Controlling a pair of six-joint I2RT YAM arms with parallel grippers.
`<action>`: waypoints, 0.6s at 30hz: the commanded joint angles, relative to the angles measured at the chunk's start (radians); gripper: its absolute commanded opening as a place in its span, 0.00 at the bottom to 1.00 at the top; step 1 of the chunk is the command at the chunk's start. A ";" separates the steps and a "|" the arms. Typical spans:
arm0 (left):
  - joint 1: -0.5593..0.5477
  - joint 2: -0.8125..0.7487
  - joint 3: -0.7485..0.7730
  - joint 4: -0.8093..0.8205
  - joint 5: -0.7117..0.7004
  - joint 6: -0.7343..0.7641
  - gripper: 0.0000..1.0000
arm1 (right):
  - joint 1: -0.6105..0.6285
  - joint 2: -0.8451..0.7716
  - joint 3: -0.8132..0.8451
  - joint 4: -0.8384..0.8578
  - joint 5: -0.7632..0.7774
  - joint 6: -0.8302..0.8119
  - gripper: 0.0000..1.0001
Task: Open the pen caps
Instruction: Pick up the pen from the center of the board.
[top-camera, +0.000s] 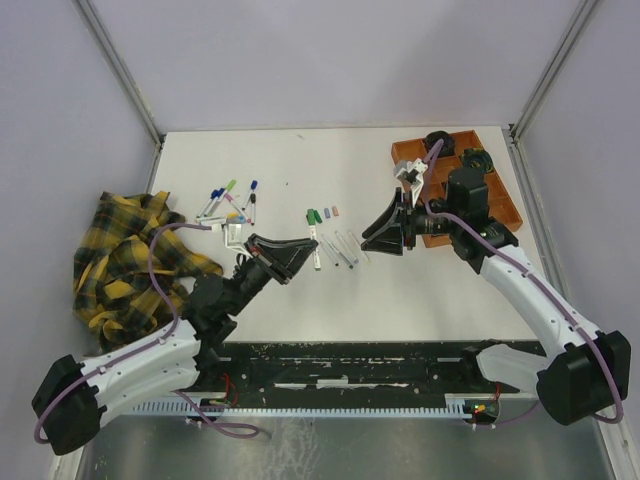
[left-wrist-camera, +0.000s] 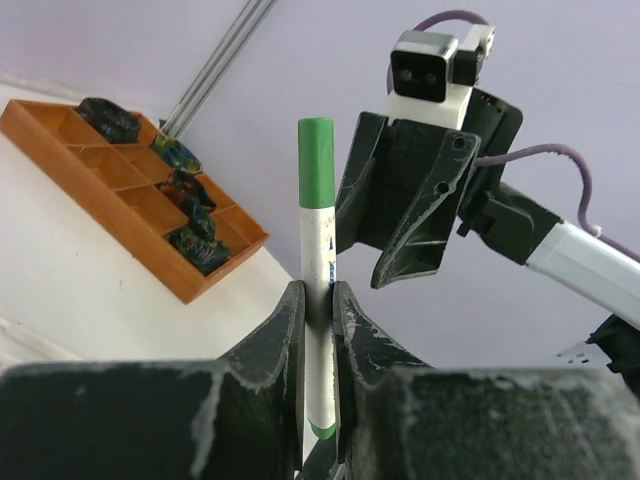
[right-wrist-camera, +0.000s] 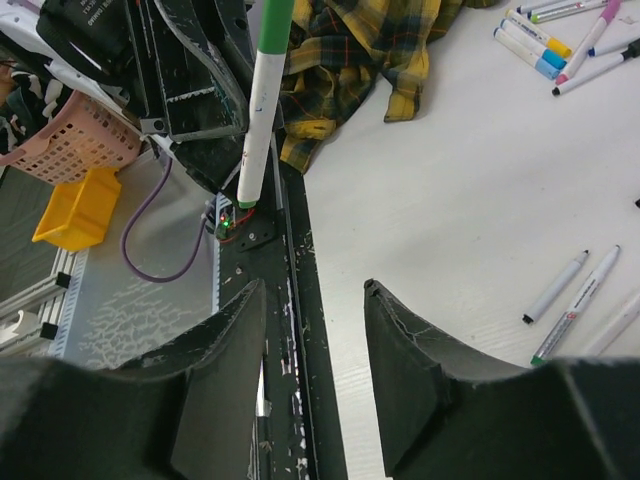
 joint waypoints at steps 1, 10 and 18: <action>-0.017 0.022 -0.015 0.192 -0.066 -0.004 0.03 | -0.003 -0.025 -0.025 0.149 -0.042 0.091 0.54; -0.046 0.183 0.007 0.427 -0.096 0.005 0.03 | -0.002 -0.029 -0.137 0.452 -0.005 0.315 0.71; -0.084 0.327 0.065 0.559 -0.112 0.058 0.03 | 0.025 -0.031 -0.205 0.611 0.064 0.448 0.73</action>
